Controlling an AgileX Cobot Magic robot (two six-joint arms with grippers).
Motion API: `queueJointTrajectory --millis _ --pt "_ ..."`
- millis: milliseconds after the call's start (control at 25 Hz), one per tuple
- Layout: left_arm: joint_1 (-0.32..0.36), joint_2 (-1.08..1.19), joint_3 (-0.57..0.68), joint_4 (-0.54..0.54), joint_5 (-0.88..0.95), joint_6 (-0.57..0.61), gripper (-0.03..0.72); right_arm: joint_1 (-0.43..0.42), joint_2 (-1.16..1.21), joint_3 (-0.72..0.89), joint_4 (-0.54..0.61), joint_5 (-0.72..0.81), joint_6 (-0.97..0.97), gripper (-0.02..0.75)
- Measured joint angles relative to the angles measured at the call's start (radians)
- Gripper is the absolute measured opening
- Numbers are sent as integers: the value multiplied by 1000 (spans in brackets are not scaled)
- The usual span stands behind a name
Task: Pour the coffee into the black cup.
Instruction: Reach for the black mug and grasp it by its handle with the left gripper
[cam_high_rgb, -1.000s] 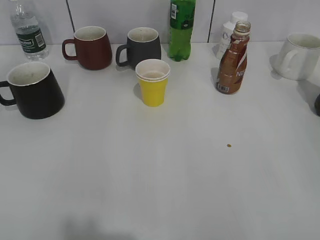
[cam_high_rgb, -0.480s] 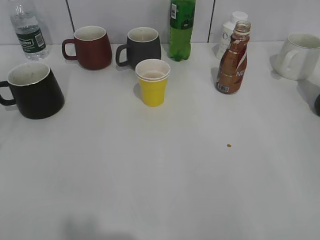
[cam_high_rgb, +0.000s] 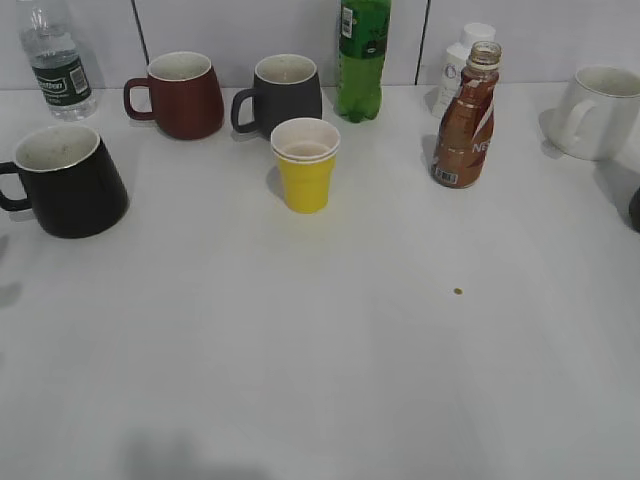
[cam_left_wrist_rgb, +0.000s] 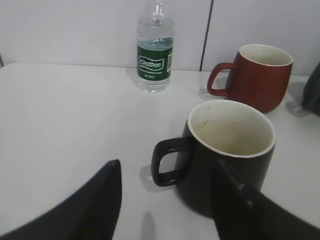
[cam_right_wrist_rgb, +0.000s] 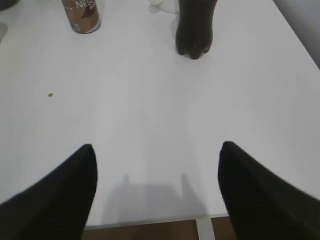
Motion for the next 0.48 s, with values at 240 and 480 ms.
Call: queueJointTrajectory --millis 240,480 --pt "-1 164 0 0 -181 0 435 0 0 0 0 0 1 589" --pt "-1 321 0 0 -312 0 435 0 0 0 0 0 1 589"
